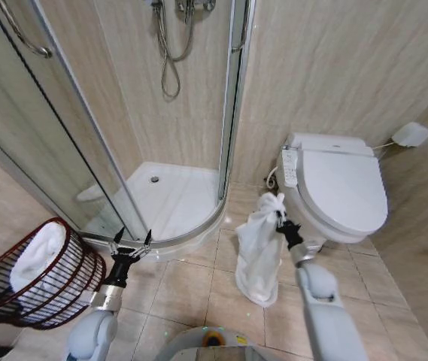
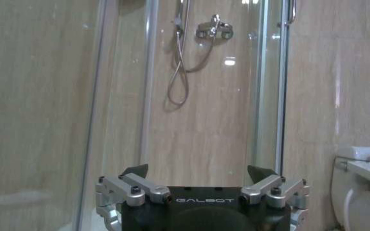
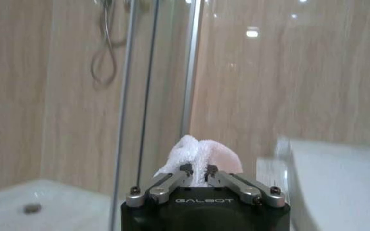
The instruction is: Discard the used towel into the hamper.
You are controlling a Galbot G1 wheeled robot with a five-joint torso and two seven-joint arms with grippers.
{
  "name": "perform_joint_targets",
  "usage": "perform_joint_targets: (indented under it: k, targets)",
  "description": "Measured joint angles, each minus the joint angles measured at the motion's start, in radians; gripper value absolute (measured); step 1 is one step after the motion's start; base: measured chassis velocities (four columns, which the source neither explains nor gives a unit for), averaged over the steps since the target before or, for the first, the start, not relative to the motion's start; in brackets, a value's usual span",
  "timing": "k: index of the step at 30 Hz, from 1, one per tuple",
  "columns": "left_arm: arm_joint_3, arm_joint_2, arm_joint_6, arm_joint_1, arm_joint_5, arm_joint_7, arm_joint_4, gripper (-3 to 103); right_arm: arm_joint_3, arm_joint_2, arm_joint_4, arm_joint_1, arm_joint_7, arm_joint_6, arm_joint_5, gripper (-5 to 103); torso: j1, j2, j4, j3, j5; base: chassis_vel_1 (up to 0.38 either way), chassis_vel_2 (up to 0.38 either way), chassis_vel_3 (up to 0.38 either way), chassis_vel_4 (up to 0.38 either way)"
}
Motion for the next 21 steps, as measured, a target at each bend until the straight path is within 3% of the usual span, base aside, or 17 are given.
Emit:
perform_joint_targets:
  k: [3, 6, 7, 11, 16, 21]
  targets:
    - [0.0, -0.004, -0.003, -0.001, -0.005, -0.011, -0.006, 100, 0.029, -0.069, 0.112, -0.012, 0.044, -0.075, 0.089, 7, 0.0, 0.0, -0.0001, 0.0, -0.0004, 0.0, 0.0, 0.0, 0.0]
    - [-0.001, -0.015, 0.002, -0.004, -0.014, -0.037, -0.025, 100, 0.097, -0.195, 0.271, -0.039, 0.156, -0.186, 0.279, 7, 0.0, 0.0, -0.0003, 0.0, -0.0005, 0.0, 0.0, 0.0, 0.0]
    - [-0.001, -0.015, 0.002, -0.004, -0.014, -0.037, -0.025, 100, 0.097, -0.195, 0.271, -0.039, 0.156, -0.186, 0.279, 7, 0.0, 0.0, -0.0003, 0.0, -0.0005, 0.0, 0.0, 0.0, 0.0]
    - [-0.004, -0.028, 0.021, -0.004, -0.028, -0.081, -0.058, 100, 0.212, -0.302, 0.381, -0.072, 0.262, -0.275, 0.483, 7, 0.0, 0.0, -0.0002, 0.0, -0.0006, 0.0, 0.0, 0.0, 0.0]
    - [-0.008, -0.029, 0.043, -0.001, -0.04, -0.11, -0.078, 100, 0.259, -0.322, 0.389, -0.105, 0.277, -0.289, 0.538, 7, 0.0, 0.0, -0.0002, 0.0, 0.0, 0.0, 0.0, 0.0, 0.0]
    - [-0.01, -0.025, 0.046, -0.018, -0.068, -0.139, -0.077, 100, 0.26, -0.293, 0.382, -0.133, 0.29, -0.295, 0.555, 7, 0.0, 0.0, -0.0003, 0.0, -0.0002, 0.0, 0.0, 0.0, 0.0]
